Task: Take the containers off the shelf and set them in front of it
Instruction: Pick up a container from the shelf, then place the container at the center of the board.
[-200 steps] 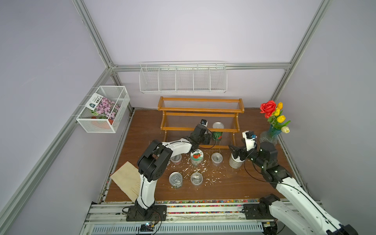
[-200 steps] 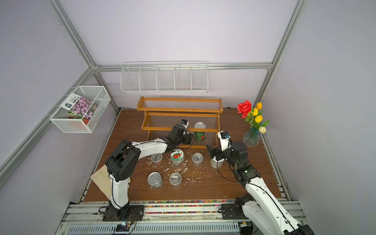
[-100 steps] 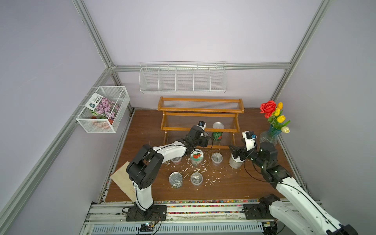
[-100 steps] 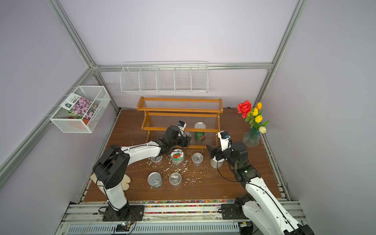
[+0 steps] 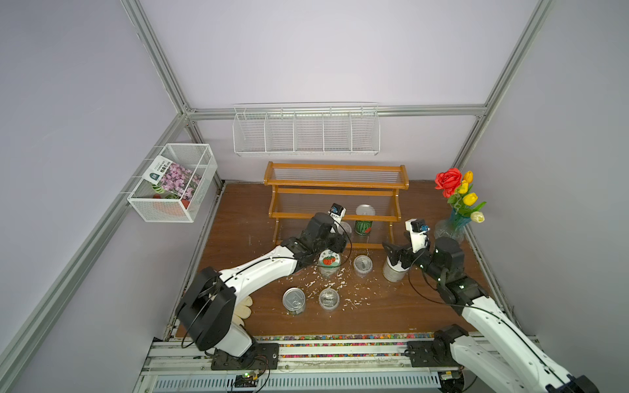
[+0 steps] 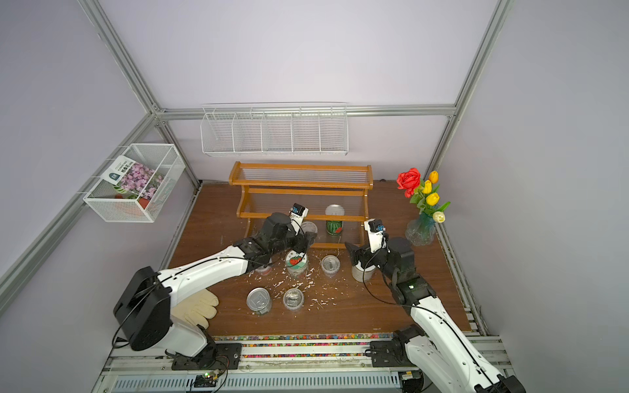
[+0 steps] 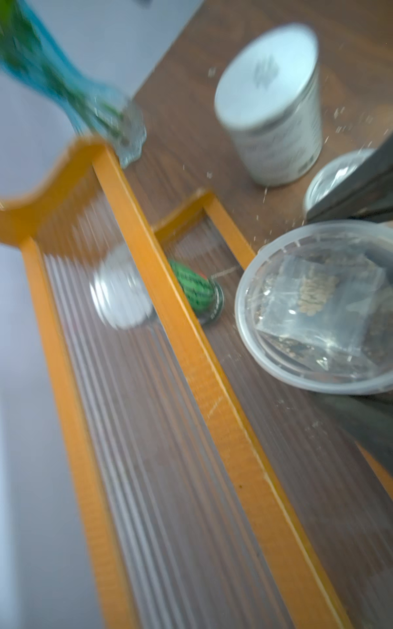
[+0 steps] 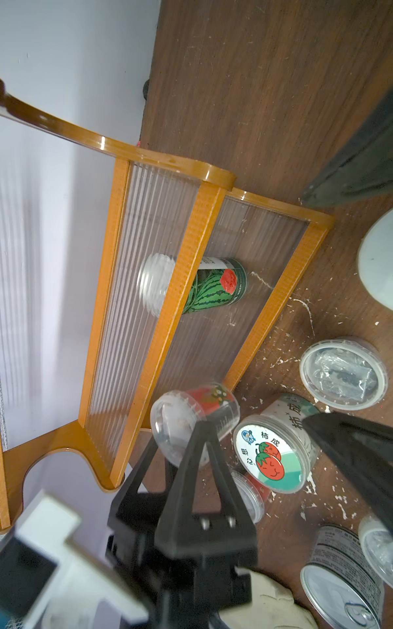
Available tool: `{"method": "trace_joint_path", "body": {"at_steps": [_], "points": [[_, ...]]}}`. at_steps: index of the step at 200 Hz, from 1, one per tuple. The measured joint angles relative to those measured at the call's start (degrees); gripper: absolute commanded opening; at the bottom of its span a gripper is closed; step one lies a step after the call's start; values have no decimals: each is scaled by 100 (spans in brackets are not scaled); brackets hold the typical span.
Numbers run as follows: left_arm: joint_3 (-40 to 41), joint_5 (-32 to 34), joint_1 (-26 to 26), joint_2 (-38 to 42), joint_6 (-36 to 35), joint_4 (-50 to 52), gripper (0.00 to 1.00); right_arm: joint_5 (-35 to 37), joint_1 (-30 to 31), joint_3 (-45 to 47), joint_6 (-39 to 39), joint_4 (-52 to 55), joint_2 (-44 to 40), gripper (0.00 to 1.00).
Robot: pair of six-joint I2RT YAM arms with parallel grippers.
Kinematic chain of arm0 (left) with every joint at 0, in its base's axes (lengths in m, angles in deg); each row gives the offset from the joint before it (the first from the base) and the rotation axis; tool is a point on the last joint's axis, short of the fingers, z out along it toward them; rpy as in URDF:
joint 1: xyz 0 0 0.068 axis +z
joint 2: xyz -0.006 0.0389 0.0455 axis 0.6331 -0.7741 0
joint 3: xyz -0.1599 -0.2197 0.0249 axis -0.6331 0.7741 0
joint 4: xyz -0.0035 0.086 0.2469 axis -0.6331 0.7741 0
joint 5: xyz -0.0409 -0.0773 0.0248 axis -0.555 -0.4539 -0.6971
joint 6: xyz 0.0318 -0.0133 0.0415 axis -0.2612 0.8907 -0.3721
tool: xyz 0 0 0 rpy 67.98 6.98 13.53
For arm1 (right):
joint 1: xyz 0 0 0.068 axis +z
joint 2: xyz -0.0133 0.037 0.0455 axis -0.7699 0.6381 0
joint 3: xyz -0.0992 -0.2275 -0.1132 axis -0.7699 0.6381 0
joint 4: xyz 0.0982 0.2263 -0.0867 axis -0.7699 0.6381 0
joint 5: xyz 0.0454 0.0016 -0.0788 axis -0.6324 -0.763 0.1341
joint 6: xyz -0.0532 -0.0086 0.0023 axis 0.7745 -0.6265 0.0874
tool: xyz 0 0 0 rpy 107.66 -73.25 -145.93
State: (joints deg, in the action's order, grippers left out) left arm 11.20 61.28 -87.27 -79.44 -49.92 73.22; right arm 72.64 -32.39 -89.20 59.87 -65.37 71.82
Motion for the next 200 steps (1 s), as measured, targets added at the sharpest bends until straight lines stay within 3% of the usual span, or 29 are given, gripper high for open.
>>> {"method": "trace_joint_path", "body": {"at_steps": [51, 126, 200], "points": [[380, 72, -612, 922, 52, 459, 69, -26, 0, 0, 0, 31, 2, 97], [726, 214, -2520, 1049, 369, 861, 70, -175, 0, 0, 2, 214, 52, 97], [841, 201, -2656, -105, 413, 595, 72, -173, 0, -2, 4, 358, 63, 97]]}}
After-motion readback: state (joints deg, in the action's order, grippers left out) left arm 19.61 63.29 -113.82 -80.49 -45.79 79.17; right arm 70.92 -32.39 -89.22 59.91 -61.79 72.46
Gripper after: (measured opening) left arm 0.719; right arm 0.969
